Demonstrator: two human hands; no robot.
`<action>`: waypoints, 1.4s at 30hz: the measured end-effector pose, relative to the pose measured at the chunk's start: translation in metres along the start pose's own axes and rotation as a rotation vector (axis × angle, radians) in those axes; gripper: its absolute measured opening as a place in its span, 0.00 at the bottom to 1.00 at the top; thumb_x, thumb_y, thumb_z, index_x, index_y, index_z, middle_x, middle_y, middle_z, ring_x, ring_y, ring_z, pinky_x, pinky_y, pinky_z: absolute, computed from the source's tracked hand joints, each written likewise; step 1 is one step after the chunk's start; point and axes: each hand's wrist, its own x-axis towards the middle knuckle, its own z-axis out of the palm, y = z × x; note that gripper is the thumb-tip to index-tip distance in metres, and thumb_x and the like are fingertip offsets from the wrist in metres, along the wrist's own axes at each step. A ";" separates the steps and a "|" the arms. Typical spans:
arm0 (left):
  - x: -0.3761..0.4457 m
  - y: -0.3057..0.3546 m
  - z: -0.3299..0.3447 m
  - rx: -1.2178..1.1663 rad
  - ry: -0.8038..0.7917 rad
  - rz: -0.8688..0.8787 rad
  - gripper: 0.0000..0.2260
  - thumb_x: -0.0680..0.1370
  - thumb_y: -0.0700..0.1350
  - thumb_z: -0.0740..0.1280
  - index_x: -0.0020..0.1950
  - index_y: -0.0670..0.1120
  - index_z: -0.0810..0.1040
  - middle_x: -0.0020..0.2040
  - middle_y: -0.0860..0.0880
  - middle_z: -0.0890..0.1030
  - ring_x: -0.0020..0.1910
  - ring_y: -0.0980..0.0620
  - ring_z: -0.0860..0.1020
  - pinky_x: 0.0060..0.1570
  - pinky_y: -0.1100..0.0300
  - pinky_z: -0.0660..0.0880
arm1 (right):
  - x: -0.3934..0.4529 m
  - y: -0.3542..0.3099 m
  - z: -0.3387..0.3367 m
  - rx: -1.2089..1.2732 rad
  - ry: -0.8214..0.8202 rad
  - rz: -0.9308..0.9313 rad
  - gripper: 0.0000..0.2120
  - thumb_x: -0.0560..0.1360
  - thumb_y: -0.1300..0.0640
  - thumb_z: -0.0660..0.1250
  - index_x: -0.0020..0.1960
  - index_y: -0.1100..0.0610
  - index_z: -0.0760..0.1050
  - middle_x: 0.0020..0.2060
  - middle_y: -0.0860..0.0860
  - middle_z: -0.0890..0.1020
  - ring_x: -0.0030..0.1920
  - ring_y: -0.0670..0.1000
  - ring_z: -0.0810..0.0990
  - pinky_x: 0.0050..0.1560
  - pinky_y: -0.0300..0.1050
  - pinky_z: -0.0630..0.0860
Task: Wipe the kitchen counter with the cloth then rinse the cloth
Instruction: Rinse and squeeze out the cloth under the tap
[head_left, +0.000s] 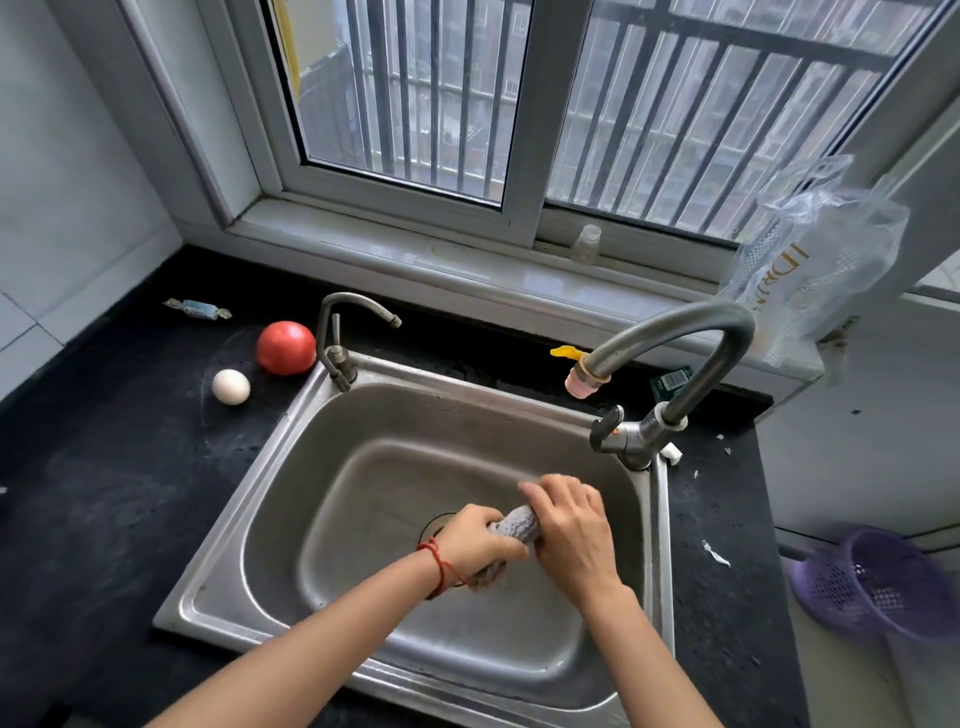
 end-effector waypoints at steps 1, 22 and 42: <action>-0.003 -0.001 0.000 -0.114 0.047 -0.013 0.08 0.64 0.42 0.69 0.33 0.45 0.70 0.22 0.47 0.73 0.16 0.53 0.68 0.18 0.66 0.65 | 0.001 0.001 -0.001 0.102 0.025 0.138 0.28 0.58 0.64 0.72 0.57 0.53 0.75 0.49 0.51 0.80 0.50 0.53 0.78 0.51 0.45 0.72; -0.032 -0.015 -0.026 -0.811 -0.249 -0.078 0.19 0.67 0.42 0.70 0.55 0.36 0.74 0.41 0.40 0.78 0.33 0.47 0.79 0.31 0.58 0.77 | 0.006 -0.017 -0.051 1.947 -0.080 0.674 0.40 0.41 0.50 0.83 0.48 0.65 0.75 0.30 0.56 0.83 0.31 0.51 0.82 0.32 0.42 0.80; -0.041 -0.035 -0.037 -0.927 0.072 -0.048 0.05 0.73 0.33 0.62 0.39 0.37 0.77 0.29 0.45 0.80 0.25 0.51 0.77 0.26 0.64 0.73 | 0.015 -0.046 -0.026 1.712 0.055 0.730 0.35 0.46 0.50 0.83 0.49 0.61 0.77 0.38 0.55 0.85 0.37 0.51 0.83 0.38 0.39 0.81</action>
